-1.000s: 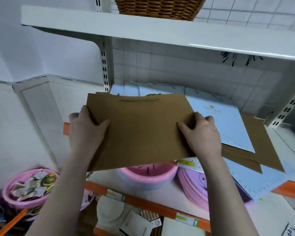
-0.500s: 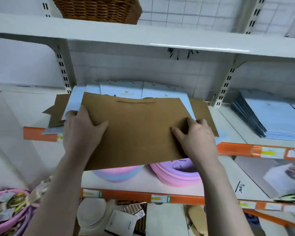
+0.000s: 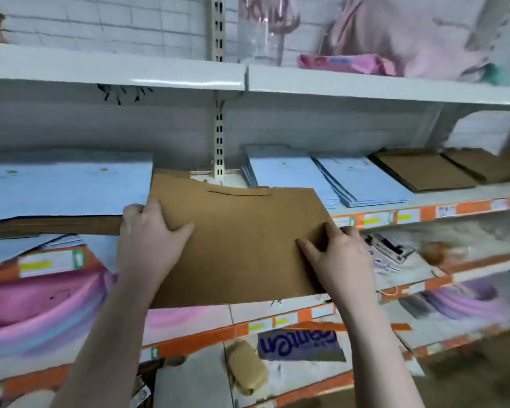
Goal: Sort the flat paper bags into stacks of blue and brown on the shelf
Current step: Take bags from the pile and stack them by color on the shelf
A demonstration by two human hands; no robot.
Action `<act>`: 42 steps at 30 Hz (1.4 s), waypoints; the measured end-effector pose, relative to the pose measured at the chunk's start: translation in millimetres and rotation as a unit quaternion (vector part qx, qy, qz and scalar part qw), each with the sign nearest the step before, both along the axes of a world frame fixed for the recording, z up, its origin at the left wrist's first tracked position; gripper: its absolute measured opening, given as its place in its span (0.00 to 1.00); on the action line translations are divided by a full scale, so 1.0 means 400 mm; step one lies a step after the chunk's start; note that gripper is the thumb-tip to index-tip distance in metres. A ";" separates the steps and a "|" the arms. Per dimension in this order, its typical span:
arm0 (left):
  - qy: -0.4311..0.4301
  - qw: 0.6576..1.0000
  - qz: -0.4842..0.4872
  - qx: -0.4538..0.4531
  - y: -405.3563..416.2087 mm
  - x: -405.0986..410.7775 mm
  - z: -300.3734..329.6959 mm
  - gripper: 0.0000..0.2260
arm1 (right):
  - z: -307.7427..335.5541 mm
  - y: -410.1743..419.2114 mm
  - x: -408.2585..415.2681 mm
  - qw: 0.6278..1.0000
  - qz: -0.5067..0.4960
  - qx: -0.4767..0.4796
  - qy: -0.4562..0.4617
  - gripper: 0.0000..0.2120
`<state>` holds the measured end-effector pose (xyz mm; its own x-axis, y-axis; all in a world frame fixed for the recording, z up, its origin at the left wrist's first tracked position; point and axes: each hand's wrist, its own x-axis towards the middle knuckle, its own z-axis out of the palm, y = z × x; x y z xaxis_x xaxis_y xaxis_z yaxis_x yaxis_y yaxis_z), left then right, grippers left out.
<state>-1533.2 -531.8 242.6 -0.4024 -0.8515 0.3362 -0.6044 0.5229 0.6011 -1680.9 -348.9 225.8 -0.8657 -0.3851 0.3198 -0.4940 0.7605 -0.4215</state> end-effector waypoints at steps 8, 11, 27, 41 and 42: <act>-0.020 0.996 -0.091 0.008 0.245 -0.333 -0.025 0.25 | -0.041 0.305 -0.236 0.995 -0.093 -0.026 0.007 0.23; -0.034 0.992 -0.118 0.008 0.312 -0.447 -0.031 0.25 | -0.048 0.378 -0.315 0.992 -0.130 -0.009 0.004 0.24; -0.019 0.989 -0.143 -0.017 0.452 -1.161 -0.008 0.31 | -0.027 0.505 -0.989 0.984 -0.172 0.028 0.033 0.22; -0.014 0.999 -0.023 0.019 0.624 -1.605 -0.036 0.26 | -0.028 0.629 -1.560 0.999 -0.024 0.028 -0.007 0.22; -0.020 0.999 -0.009 0.027 0.644 -1.634 -0.040 0.26 | -0.029 0.640 -1.601 0.999 -0.007 0.033 -0.008 0.21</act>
<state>-2186.8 -274.3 226.8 -0.4293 -0.8604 0.2745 -0.6189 0.5016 0.6044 -2321.4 -92.9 214.4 -0.8755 -0.3934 0.2805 -0.4775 0.7932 -0.3779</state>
